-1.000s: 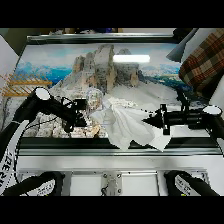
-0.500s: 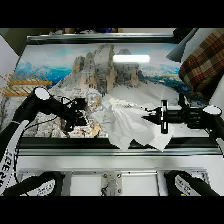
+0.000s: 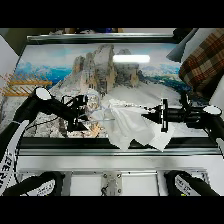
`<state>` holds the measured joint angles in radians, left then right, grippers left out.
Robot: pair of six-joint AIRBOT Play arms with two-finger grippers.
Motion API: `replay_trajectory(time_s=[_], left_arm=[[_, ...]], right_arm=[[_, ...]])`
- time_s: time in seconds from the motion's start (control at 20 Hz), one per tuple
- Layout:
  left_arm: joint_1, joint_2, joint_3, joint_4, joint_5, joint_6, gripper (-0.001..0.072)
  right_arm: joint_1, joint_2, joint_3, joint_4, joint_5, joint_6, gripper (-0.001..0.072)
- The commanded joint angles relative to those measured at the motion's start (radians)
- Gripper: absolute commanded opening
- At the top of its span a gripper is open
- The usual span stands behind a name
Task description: Fold the clothes and pants, and hang the long-sleeved shirts on hangers.
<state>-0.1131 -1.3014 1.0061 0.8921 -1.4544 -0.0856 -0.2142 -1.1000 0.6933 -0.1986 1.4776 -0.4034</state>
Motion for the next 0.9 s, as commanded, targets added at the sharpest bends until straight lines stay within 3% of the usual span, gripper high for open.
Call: replay_trajectory(time_s=[0.0,0.15,0.35,0.6,0.85], left_arm=[[0.005,0.000,0.002,0.005,0.021,-0.139,0.0450],[0.051,0.005,0.001,0.004,0.026,-0.265,0.0451],[0.147,0.080,0.001,-0.043,0.055,-0.310,0.0451],[0.268,0.212,0.001,-0.054,0.120,-0.428,0.0450],[0.393,0.315,0.001,-0.053,0.182,-0.605,0.0450]], right_arm=[[0.000,0.001,0.001,0.000,0.004,0.015,0.0017],[0.000,0.001,0.001,-0.001,0.004,0.037,0.0017],[0.000,0.001,0.001,-0.002,0.004,0.038,0.0017],[0.000,0.001,0.001,-0.002,0.004,0.053,0.0016],[0.000,0.009,0.001,0.029,0.004,0.080,0.0016]])
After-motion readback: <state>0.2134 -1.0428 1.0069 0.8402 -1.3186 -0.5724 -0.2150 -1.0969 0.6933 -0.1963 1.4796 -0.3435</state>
